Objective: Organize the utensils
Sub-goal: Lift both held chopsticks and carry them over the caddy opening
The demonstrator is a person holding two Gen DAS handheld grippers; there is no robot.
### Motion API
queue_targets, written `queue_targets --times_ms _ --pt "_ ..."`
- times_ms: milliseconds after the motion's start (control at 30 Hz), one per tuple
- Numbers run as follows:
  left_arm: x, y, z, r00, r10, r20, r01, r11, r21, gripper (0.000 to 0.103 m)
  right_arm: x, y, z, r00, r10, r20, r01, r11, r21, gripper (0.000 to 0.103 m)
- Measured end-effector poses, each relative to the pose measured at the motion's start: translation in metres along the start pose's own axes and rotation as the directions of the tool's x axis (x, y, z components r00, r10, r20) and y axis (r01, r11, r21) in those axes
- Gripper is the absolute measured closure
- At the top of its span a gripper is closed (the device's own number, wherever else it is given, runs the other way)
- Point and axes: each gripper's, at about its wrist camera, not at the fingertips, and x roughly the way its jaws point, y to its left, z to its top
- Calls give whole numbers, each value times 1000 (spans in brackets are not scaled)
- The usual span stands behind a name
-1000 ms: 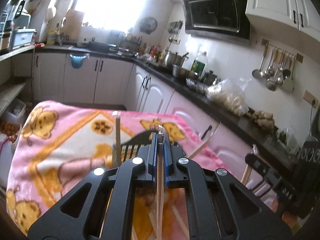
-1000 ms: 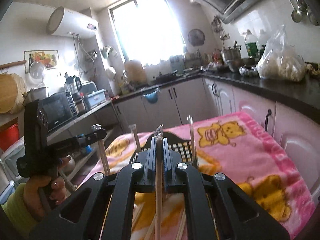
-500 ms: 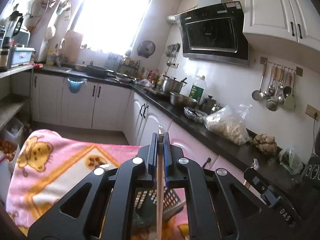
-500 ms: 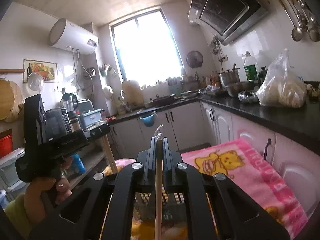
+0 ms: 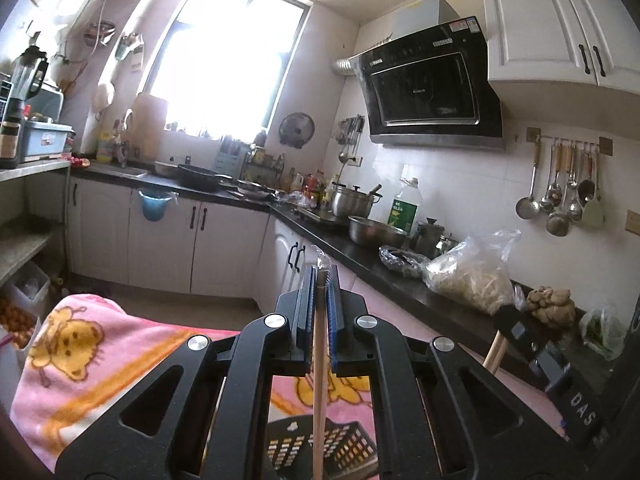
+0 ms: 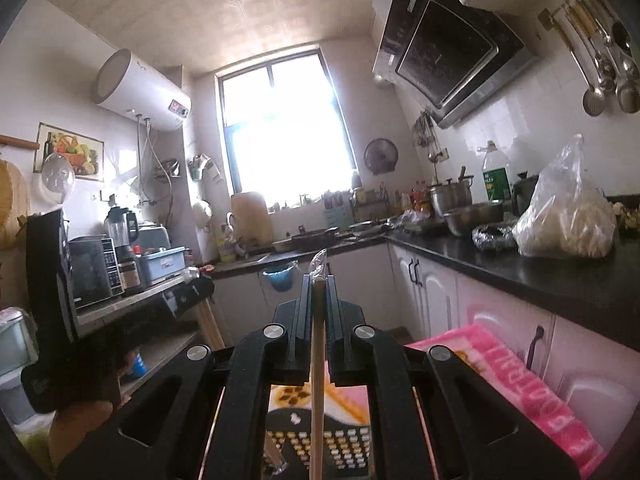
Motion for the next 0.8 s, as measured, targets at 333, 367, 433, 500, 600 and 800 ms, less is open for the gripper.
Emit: queue_targets --times_ms 333,367,433,500,600,800 --pt "23 12 -24 1000 15 -5 -15 1000 -16 102 33 -4 -12 999 -46 12 46 999 -21 97" --pt "24 15 -28 1000 14 -5 -14 1000 -19 102 35 -4 -14 999 -52 11 52 998 -21 97" --pt "24 19 -33 1000 16 -5 -16 1000 -23 102 41 -6 -18 998 -62 8 63 998 -15 97" --pt "24 24 -39 1000 18 -1 -18 999 -31 102 45 -8 -22 997 -78 11 78 997 -14 97" --pt "23 29 -46 1000 16 -5 -17 999 -42 102 51 -9 -28 995 -97 14 97 995 -17 97" --pt "25 34 -62 1000 7 -28 -8 999 -51 102 57 -10 -40 991 -129 34 130 991 -34 97"
